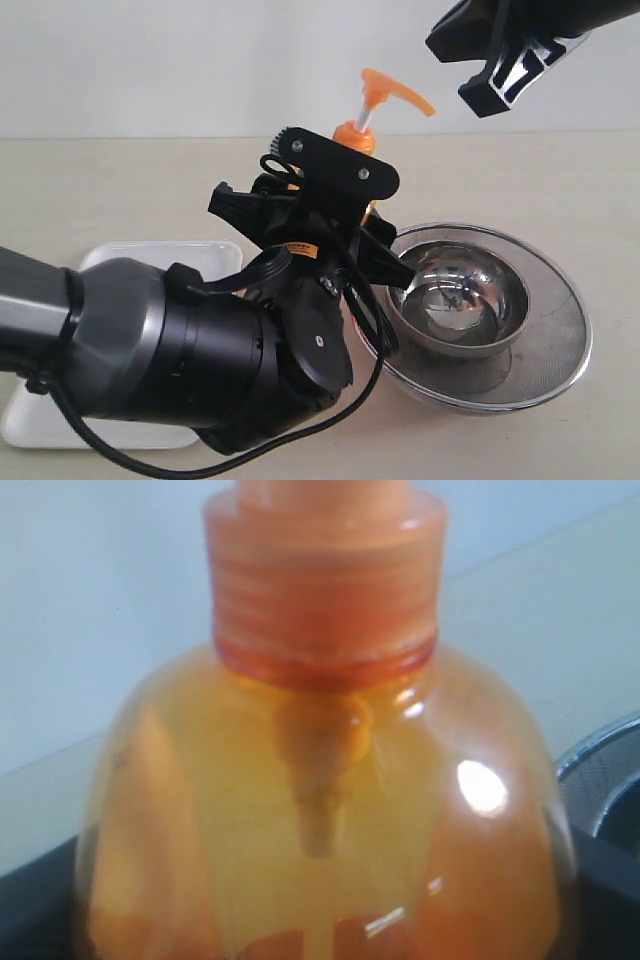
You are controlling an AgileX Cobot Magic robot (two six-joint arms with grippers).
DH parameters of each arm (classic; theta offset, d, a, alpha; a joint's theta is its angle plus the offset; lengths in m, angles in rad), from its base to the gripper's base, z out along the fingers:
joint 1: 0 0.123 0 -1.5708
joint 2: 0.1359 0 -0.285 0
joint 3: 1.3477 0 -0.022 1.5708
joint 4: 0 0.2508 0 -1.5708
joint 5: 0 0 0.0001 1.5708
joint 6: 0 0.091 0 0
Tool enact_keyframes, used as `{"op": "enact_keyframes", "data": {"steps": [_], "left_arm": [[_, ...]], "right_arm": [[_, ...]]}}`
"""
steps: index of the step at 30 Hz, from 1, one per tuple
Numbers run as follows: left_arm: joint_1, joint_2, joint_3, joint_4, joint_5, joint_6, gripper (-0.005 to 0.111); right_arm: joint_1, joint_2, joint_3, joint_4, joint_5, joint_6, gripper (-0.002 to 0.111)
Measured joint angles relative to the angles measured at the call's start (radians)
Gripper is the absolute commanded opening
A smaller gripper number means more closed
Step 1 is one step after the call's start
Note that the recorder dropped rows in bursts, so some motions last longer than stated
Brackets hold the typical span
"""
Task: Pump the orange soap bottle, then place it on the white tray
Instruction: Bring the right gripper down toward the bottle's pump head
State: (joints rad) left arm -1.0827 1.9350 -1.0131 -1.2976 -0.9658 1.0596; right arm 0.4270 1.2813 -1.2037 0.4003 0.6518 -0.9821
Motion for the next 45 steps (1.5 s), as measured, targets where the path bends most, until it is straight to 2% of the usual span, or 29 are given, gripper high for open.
{"op": "enact_keyframes", "data": {"steps": [7,11,17,21,29,35,45], "left_arm": [[0.015,0.0,0.004,0.064,0.041,0.0,0.005],[0.015,0.0,0.004,0.072,0.052,0.0,0.005],[0.015,0.0,0.004,0.072,0.052,0.0,0.005],[0.016,0.0,0.004,0.072,0.052,0.0,0.005],[0.049,0.0,0.004,0.078,0.054,-0.051,0.005],[0.067,0.002,0.004,0.164,0.1,-0.06,0.005],[0.067,0.049,-0.042,0.203,0.101,-0.031,0.005]], "right_arm": [[0.0,0.0,0.0,-0.006,-0.002,0.023,0.0],[0.0,0.0,0.0,-0.108,0.029,0.209,0.0],[0.0,0.0,0.0,-0.433,0.156,0.547,0.0],[0.0,0.0,0.0,-0.491,0.196,0.631,0.0],[0.0,0.0,0.0,-0.496,0.113,0.648,0.0],[0.0,0.0,0.0,-0.47,0.037,0.609,0.0],[0.0,0.0,0.0,-0.416,-0.024,0.461,0.0]]}}
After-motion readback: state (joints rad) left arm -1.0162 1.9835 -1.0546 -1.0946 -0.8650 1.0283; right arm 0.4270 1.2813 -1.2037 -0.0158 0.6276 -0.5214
